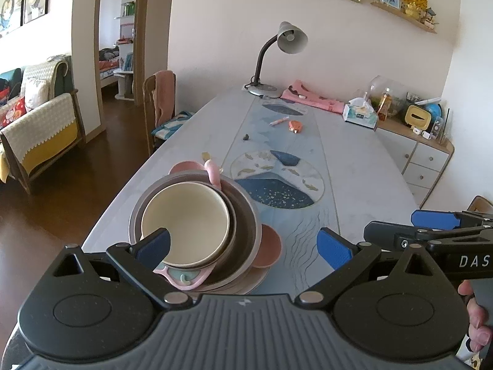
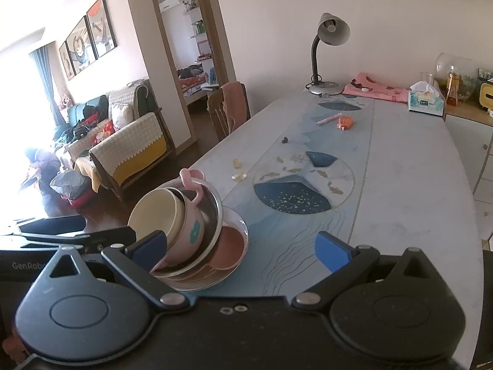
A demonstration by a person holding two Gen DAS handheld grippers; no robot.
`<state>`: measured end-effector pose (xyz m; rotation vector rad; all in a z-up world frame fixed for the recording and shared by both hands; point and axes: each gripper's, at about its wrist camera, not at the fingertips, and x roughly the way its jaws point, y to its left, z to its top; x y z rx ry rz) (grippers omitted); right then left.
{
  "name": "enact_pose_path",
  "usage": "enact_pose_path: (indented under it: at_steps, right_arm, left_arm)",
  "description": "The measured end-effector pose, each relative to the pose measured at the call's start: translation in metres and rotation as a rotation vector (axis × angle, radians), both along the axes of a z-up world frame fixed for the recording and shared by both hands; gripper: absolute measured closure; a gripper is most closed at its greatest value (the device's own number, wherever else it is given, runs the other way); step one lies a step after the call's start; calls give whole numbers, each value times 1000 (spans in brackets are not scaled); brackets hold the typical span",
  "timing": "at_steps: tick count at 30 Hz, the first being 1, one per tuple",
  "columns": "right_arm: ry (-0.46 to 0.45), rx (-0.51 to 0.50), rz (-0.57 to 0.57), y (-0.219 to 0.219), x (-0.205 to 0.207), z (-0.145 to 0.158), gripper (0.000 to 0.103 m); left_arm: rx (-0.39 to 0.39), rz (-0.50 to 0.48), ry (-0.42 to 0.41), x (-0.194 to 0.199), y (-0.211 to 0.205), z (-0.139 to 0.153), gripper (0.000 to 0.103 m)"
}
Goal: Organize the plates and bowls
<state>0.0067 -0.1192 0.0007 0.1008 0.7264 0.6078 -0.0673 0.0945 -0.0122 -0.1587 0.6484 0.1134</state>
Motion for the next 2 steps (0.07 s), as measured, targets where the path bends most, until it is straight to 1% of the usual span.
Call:
enact_pose_path:
  at_steps: [2]
  right_arm:
    - [3,0,0,1,3,-1,0]
  left_arm:
    - [-6,1,7,2,2,-2,1]
